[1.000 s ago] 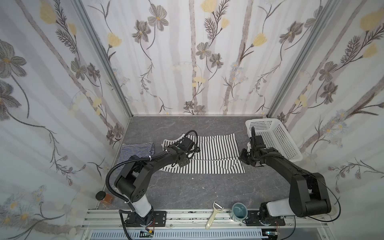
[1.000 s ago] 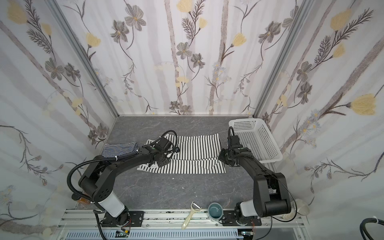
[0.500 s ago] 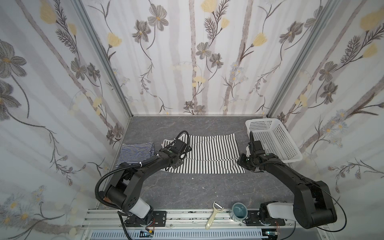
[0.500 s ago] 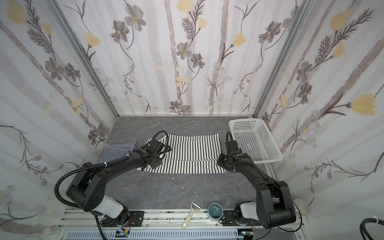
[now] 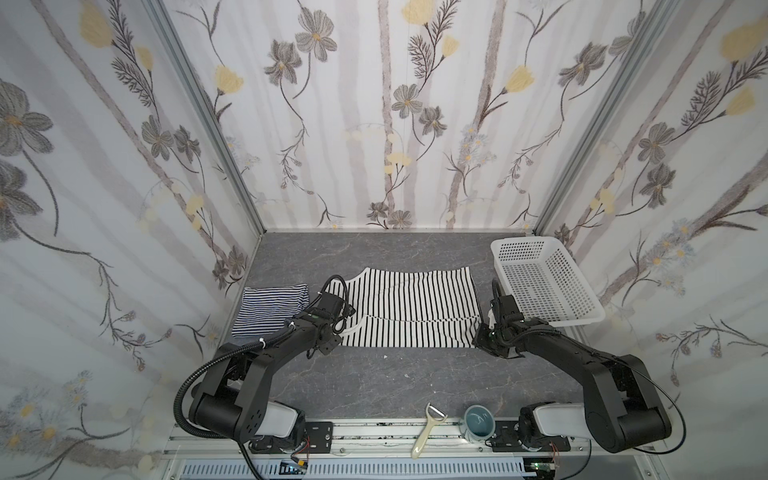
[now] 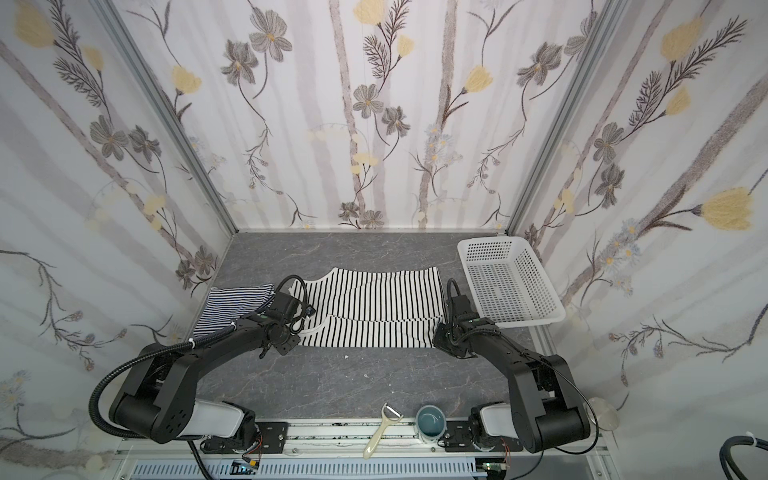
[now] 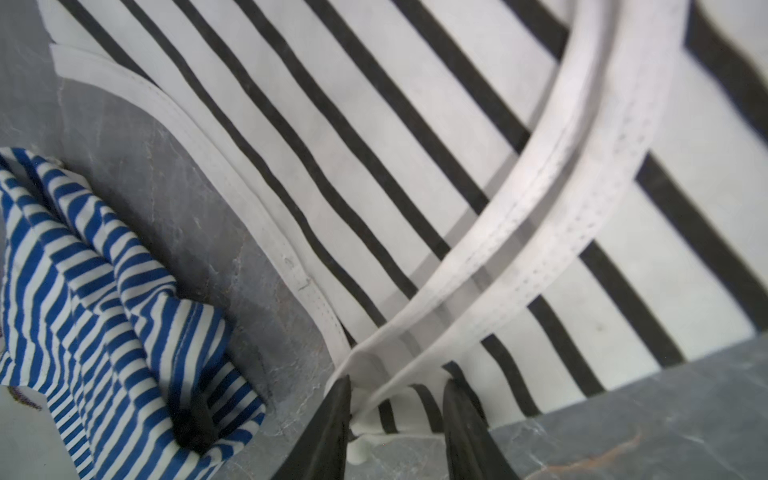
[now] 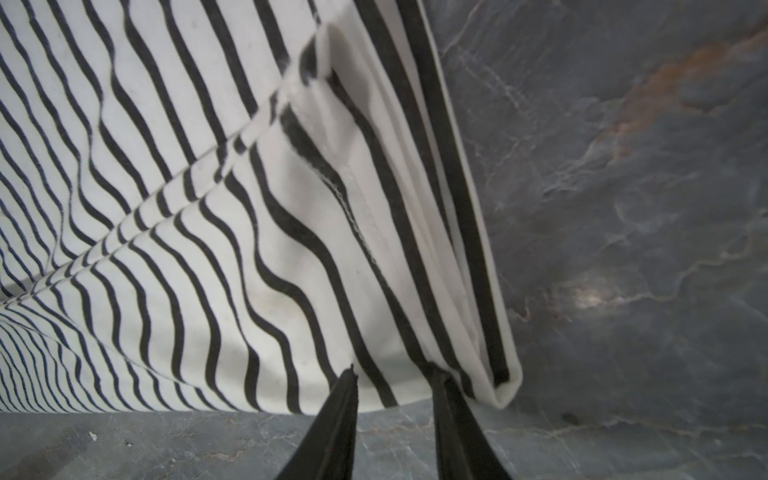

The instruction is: Fold and stack the tank tops

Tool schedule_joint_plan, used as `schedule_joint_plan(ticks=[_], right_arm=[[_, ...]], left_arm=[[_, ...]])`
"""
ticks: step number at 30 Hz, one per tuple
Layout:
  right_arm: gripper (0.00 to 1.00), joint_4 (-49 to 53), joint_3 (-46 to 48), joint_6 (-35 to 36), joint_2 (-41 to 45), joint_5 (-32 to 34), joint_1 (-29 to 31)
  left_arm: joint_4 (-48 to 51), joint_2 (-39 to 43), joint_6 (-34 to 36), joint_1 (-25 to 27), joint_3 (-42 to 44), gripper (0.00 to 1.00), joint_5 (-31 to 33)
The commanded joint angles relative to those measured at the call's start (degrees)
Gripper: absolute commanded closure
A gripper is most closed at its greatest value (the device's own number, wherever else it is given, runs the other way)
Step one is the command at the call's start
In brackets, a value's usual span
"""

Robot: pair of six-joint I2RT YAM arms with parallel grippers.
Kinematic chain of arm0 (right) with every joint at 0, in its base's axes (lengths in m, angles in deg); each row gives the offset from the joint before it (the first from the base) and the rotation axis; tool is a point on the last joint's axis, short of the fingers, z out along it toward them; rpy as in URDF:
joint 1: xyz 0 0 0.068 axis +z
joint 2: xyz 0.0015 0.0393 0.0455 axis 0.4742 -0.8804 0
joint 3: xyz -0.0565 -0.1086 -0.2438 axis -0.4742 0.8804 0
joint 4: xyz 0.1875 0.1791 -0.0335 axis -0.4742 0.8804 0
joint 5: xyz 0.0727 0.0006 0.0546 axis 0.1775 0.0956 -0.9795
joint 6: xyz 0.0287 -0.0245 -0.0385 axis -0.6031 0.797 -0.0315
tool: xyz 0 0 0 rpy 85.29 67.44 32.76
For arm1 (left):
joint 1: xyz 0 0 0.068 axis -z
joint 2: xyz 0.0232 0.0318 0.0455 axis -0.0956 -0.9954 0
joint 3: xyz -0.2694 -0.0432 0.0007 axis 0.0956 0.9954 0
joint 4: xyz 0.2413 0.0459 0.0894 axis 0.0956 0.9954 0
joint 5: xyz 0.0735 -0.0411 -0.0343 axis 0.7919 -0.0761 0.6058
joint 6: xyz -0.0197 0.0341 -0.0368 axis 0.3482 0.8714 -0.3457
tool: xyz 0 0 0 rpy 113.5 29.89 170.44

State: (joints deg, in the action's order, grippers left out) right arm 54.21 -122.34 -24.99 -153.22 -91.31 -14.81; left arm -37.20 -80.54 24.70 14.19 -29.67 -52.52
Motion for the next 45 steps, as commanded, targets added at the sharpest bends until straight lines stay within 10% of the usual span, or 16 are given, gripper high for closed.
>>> schedule_joint_plan(ticks=[1,15,21,35,45], right_arm=[[0.67,0.0,1.2,-0.5,0.9,1.9,0.1],[0.67,5.2,5.9,-4.6,11.0,-2.7,4.0],[0.59,7.7,-1.4,-4.0,13.6,-1.8,4.3],[0.54,11.3,-47.5,5.3,-21.4,-1.7,-1.6],[0.54,9.5,-61.7,4.8,-41.2,-8.9,-6.4]], left_arm=[[0.0,1.6,2.0,-0.8,2.0,0.61,-0.4],[5.8,14.3,5.6,-2.2,8.2,0.62,-0.4],[5.5,11.8,0.9,-2.4,-1.2,0.48,-3.9],[-0.3,-22.9,-9.3,-2.3,-40.1,0.48,-9.4],[-0.1,-37.1,-11.5,-2.3,-53.1,0.47,-13.8]])
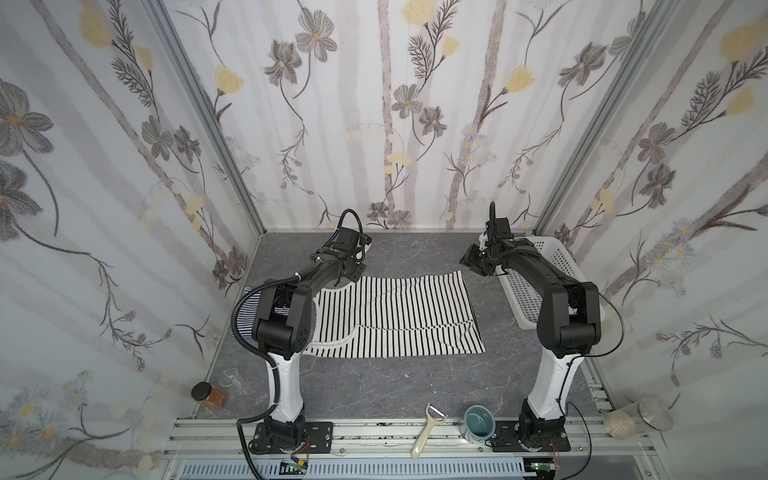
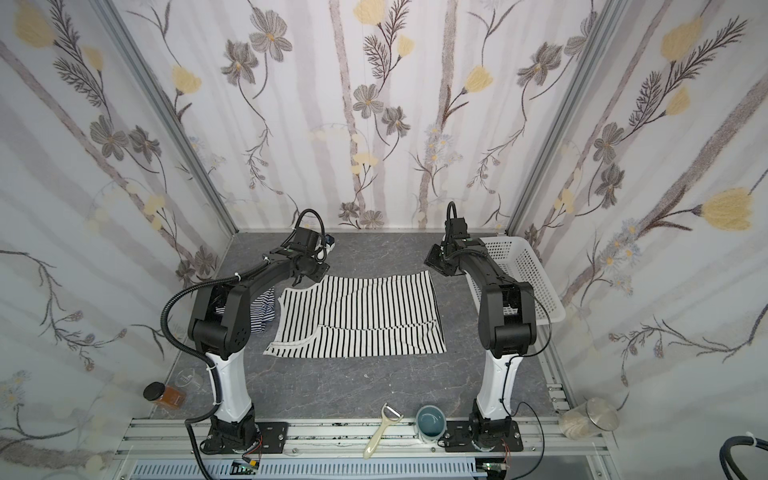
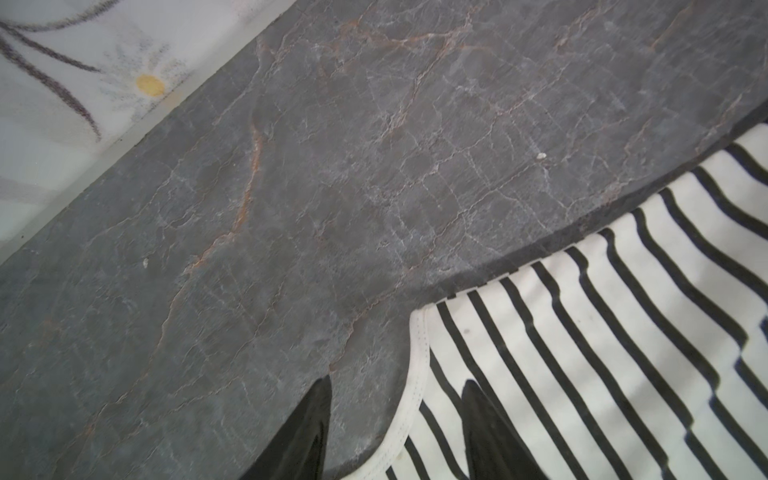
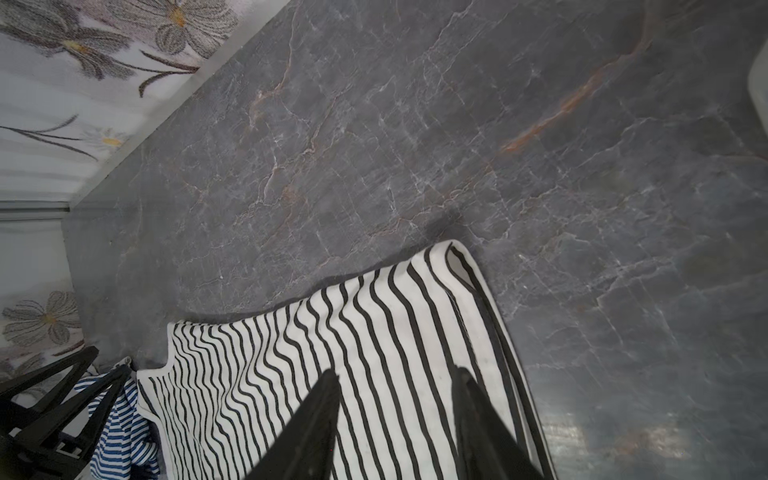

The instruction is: Fold and stack the tank tops

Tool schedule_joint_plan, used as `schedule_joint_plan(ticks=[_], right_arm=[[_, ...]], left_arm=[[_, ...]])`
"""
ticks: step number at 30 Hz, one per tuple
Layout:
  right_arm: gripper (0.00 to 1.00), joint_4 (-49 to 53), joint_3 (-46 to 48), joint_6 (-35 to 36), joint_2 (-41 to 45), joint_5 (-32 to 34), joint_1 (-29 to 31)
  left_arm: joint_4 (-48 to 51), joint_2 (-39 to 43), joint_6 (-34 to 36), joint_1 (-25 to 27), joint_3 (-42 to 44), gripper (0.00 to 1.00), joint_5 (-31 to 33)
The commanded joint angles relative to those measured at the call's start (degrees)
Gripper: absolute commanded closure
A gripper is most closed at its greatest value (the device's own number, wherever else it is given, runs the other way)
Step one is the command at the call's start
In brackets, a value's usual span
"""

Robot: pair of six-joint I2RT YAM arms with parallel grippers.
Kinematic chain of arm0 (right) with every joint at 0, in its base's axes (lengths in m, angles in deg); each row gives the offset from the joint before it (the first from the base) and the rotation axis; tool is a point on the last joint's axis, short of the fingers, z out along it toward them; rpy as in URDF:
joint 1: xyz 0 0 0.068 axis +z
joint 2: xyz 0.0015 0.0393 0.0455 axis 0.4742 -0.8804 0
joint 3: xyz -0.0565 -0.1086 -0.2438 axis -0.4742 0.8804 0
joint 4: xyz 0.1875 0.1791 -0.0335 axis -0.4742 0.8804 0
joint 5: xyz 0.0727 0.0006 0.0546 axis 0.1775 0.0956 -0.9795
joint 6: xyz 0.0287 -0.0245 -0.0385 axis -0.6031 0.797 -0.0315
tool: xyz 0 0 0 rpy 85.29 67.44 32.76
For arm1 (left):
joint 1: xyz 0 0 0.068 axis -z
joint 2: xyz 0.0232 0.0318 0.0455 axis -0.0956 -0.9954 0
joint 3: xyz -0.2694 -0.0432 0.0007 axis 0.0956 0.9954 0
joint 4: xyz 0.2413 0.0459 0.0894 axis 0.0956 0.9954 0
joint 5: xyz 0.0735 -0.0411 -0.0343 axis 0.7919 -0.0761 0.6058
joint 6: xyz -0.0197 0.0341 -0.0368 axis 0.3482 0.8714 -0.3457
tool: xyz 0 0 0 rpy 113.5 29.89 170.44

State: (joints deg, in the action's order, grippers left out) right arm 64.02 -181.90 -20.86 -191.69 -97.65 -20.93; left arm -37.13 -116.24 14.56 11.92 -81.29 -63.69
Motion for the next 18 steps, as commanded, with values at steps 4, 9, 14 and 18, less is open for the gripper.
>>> schedule_joint_plan(ticks=[4,9,14,18], right_arm=[[0.54,0.3,-5.2,0.9,-7.2,-2.3,-0.4],[0.54,0.7,-7.5,1.0,-11.3,-1.8,-0.4],[0.55,2.1,-11.0,1.8,-15.3,-2.0,-0.1],[0.61,1.9,-11.7,2.0,-16.2,-2.3,0.1]], left_arm=[[-0.3,-2.5,-1.9,-0.1,-1.2,0.47,-4.6],[-0.3,-1.1,-2.7,-0.1,-0.3,0.47,-6.5],[-0.3,-0.5,-2.4,-0.2,0.6,0.47,-6.8],[-0.3,-0.2,-2.4,-0.5,1.4,0.47,-7.2]])
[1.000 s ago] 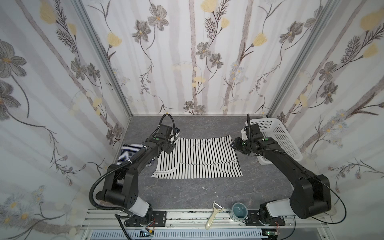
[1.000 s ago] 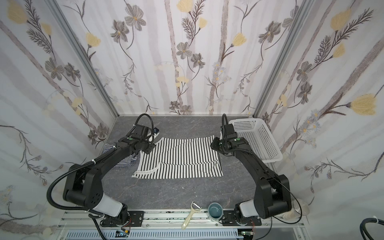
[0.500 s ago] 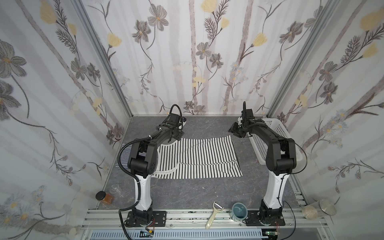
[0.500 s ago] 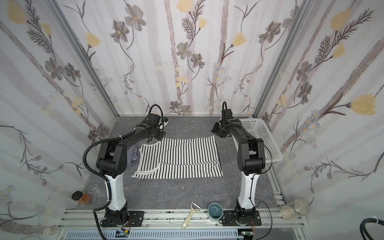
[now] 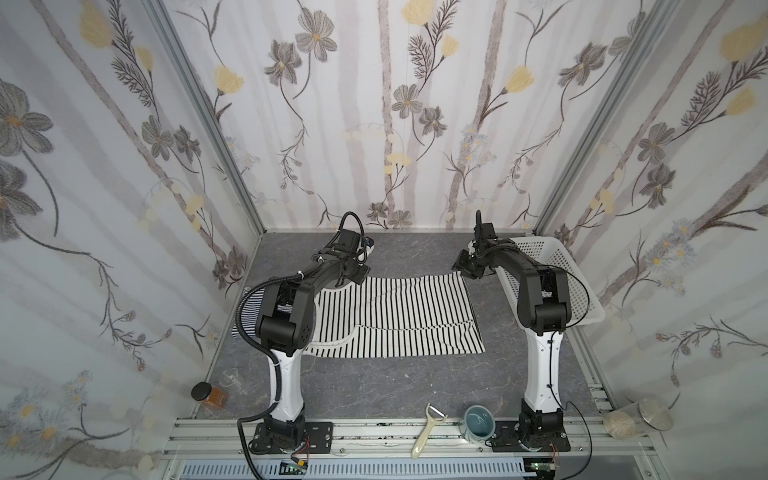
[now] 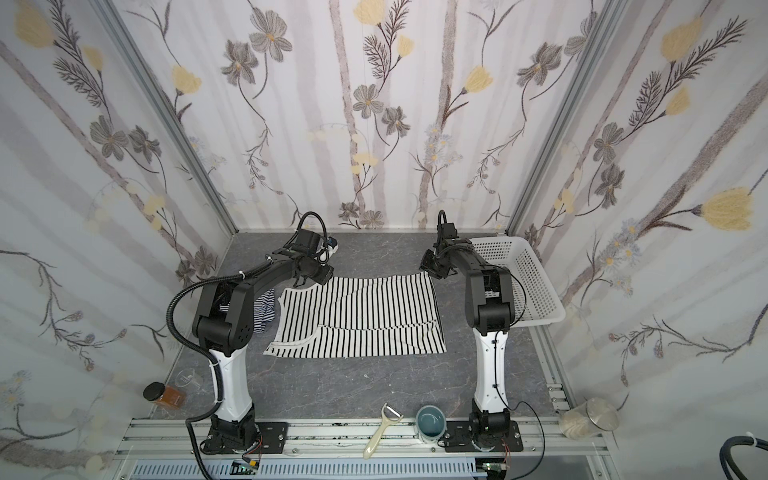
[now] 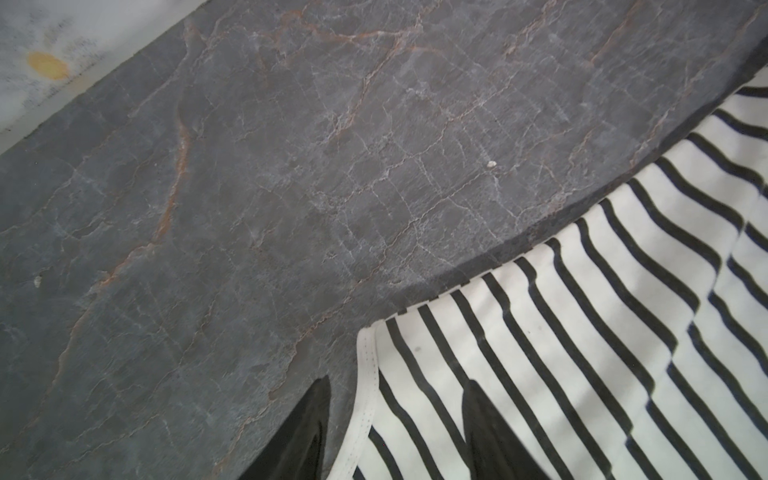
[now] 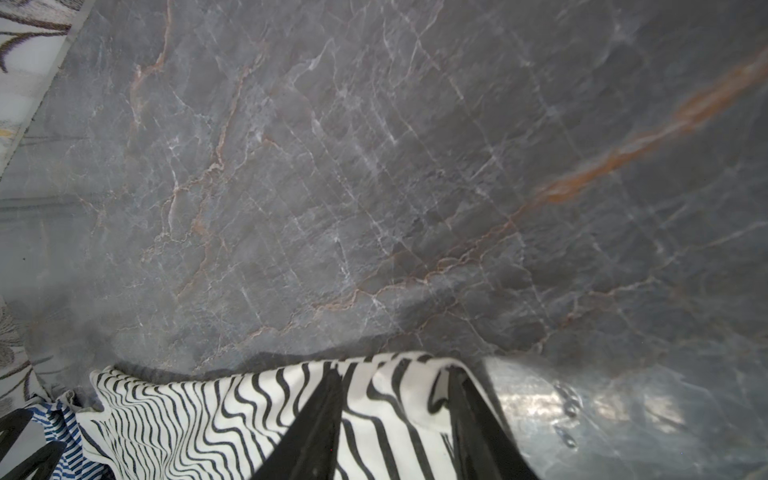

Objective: Fold and stack the tank tops
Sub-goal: 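Grasp the far corners of the folded tank top with both grippers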

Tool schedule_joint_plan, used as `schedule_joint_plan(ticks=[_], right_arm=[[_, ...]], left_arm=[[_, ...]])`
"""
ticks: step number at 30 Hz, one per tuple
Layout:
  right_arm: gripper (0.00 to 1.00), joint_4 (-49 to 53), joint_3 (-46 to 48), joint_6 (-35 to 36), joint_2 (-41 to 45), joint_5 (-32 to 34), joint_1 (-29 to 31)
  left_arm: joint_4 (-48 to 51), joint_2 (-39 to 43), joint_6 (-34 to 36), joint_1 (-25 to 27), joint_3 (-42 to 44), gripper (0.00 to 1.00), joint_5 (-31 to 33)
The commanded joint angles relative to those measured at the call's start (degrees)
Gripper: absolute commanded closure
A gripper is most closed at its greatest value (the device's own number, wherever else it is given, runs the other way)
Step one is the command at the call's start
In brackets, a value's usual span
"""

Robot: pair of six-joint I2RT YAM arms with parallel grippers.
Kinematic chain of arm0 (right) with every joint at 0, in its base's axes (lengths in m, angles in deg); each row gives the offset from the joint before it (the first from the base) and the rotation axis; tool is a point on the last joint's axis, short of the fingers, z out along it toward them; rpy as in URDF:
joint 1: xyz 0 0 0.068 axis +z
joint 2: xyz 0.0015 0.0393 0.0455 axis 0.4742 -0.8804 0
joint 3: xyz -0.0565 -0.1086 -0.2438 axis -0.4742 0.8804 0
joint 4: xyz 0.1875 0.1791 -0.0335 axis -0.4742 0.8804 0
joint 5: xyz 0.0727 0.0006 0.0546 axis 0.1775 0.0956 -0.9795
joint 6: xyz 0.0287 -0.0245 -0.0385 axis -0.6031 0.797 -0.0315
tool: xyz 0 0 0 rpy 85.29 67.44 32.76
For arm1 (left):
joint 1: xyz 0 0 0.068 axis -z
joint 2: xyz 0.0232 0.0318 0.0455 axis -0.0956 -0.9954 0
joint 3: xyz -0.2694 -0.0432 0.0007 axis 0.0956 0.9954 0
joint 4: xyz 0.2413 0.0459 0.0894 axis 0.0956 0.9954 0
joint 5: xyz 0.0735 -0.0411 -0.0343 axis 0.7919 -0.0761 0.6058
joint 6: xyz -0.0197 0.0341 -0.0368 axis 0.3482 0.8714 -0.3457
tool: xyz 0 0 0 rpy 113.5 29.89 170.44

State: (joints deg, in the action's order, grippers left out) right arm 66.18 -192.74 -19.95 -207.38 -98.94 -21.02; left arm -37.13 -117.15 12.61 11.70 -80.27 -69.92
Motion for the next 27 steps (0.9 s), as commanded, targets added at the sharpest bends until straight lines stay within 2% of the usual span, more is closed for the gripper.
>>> schedule_joint_plan(ticks=[1,3,5,8,16,27], right_arm=[[0.66,-0.3,-1.0,1.3,-0.6,-0.9,0.3],[0.75,-0.4,-1.1,1.3,-0.6,-0.5,0.3],[0.9,-0.1,-1.0,1.4,-0.4,-0.5,0.2],[1.0,0.4,-0.4,2.1,0.7,-0.2,0.3],[1.0,-1.0,5.3,2.7,6.4,0.6,0.2],[1.0,-3.1,11.4,2.5,11.9,0.4,-0.8]], left_arm=[[-0.3,0.7,-0.5,-0.3,0.5,0.47,-1.2],[-0.3,0.5,-0.5,-0.5,0.6,0.47,-1.2],[-0.4,0.1,-0.5,-0.4,0.4,0.47,-0.9],[-0.4,-0.7,-0.6,-0.5,-0.2,0.47,-1.1],[-0.3,-4.6,0.1,-0.5,-4.0,0.48,-0.7],[-0.2,-8.4,1.7,-0.5,-5.0,0.51,0.2]])
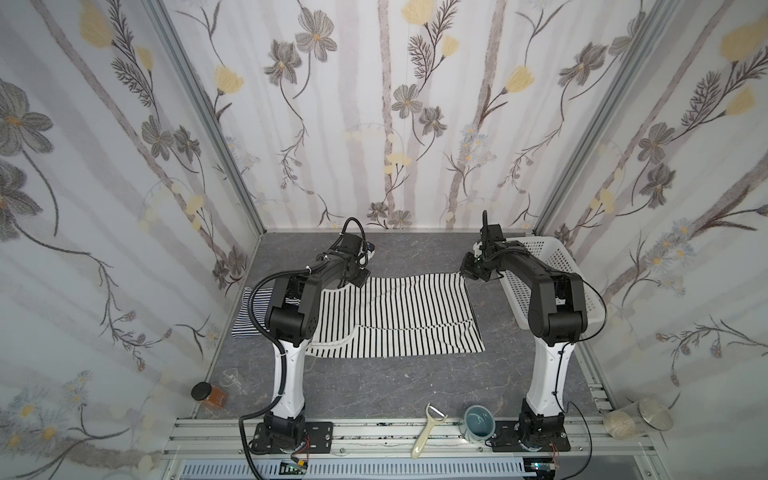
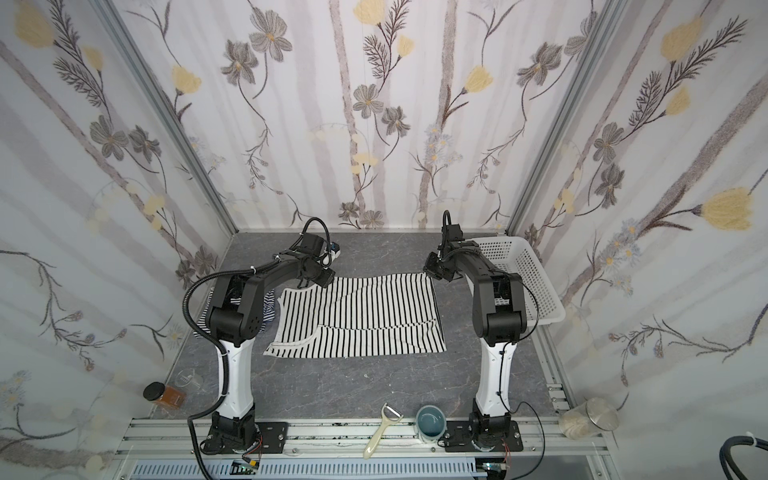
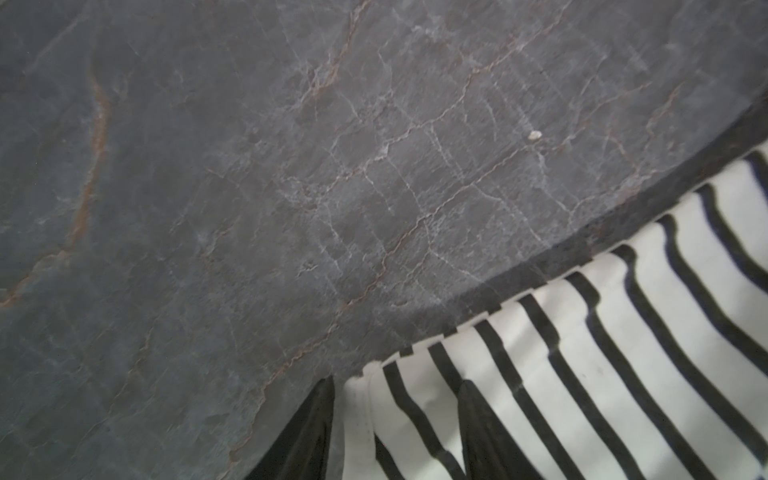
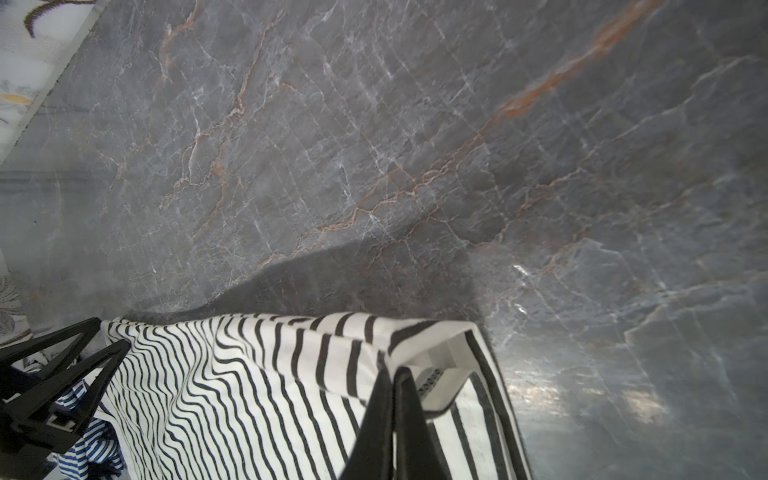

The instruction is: Fold and stack the tank tops

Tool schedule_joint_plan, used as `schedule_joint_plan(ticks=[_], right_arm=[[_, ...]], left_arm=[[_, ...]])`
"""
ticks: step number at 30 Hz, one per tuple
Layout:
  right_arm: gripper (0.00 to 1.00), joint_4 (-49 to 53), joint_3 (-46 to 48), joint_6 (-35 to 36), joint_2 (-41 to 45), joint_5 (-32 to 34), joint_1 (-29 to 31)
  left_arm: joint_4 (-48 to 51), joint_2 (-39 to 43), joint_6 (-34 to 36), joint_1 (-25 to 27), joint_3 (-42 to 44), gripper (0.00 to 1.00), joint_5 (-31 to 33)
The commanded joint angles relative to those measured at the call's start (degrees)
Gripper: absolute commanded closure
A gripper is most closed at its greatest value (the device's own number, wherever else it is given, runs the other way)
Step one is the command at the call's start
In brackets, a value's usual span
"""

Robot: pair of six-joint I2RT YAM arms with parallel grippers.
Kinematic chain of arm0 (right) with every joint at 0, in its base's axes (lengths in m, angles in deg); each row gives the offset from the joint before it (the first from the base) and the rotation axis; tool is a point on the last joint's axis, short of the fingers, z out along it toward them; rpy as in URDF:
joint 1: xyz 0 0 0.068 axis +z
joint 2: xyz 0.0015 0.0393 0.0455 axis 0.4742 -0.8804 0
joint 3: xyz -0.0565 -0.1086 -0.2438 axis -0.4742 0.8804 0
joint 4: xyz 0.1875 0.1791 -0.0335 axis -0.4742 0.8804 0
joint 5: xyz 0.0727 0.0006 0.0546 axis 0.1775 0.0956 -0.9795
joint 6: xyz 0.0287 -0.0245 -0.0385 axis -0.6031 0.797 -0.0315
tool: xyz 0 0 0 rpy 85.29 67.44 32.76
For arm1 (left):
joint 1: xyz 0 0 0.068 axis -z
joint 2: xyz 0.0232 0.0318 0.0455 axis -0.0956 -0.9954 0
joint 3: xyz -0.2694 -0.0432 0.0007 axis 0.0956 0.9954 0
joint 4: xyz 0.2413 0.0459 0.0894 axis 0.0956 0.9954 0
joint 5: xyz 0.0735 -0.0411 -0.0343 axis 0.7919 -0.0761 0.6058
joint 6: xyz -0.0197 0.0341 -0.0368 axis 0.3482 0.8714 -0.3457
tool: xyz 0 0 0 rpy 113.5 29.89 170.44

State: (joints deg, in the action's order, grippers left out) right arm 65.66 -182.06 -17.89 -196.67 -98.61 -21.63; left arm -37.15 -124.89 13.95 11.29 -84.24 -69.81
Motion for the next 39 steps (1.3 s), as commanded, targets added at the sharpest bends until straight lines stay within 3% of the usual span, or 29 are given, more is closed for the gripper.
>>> schedule_joint_plan(ticks=[1,7,13,16,29,39], right_arm=[[1.0,-2.8,1.3,0.4,1.5,0.0,-0.2],[1.0,-3.5,3.4,0.6,2.9,-0.7,-0.3],[1.0,-3.9,4.4,0.7,3.4,-1.0,-0.4],[1.0,-4.1,5.4,1.0,4.6,-1.1,-0.4],[1.0,-11.3,21.1,1.3,16.5,-6.2,-1.4],[1.0,-13.9,34.2,2.5,25.0,-5.5,-2.4]], left_arm=[[-0.2,-0.9,0.2,-0.1,-1.3,0.52,-0.4],[-0.2,-1.6,0.7,-0.1,-1.9,0.61,-2.4],[-0.2,-0.6,0.6,-0.1,-1.6,0.92,-5.4],[-0.2,1.7,0.3,-0.2,0.2,0.98,-7.8],[-0.2,15.2,1.2,-0.2,12.7,1.0,-10.2],[-0.6,24.1,1.6,-0.1,25.7,0.98,-11.4]])
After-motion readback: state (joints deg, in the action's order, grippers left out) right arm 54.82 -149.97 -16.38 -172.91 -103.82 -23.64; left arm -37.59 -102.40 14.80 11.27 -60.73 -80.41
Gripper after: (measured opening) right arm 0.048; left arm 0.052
